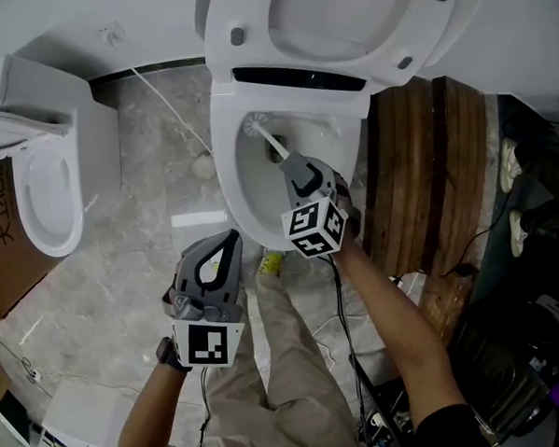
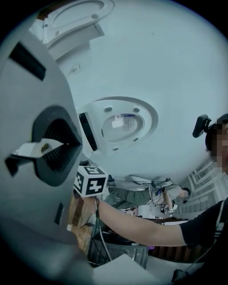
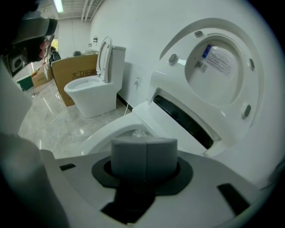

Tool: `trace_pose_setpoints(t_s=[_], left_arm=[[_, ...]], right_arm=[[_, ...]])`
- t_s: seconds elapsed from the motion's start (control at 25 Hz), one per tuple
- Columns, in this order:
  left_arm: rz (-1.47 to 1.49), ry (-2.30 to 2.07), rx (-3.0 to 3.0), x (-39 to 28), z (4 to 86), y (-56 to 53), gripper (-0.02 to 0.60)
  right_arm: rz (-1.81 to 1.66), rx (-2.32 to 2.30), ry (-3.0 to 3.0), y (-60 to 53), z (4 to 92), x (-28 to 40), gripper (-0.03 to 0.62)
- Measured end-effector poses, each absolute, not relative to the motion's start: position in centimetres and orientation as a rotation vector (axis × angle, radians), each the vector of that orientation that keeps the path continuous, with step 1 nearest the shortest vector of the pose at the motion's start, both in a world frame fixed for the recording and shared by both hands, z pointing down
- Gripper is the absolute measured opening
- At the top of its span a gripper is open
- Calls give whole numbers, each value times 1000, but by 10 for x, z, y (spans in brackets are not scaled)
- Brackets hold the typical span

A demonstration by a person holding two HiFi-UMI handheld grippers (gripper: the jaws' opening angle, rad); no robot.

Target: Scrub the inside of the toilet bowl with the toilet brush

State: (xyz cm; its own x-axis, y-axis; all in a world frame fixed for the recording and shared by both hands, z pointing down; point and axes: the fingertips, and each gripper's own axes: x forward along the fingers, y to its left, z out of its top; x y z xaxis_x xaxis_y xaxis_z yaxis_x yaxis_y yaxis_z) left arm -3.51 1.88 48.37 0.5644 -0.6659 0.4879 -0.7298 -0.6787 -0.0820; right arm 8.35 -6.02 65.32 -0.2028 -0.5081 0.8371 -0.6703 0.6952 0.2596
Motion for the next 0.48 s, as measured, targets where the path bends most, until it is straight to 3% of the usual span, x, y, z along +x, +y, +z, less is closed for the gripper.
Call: trace_pose_setpoints(t_s=[0.48], left_arm=[[677, -1204, 2589, -24, 485, 35, 11]], right_arm=[[-329, 615, -1624, -62, 665, 75, 150]])
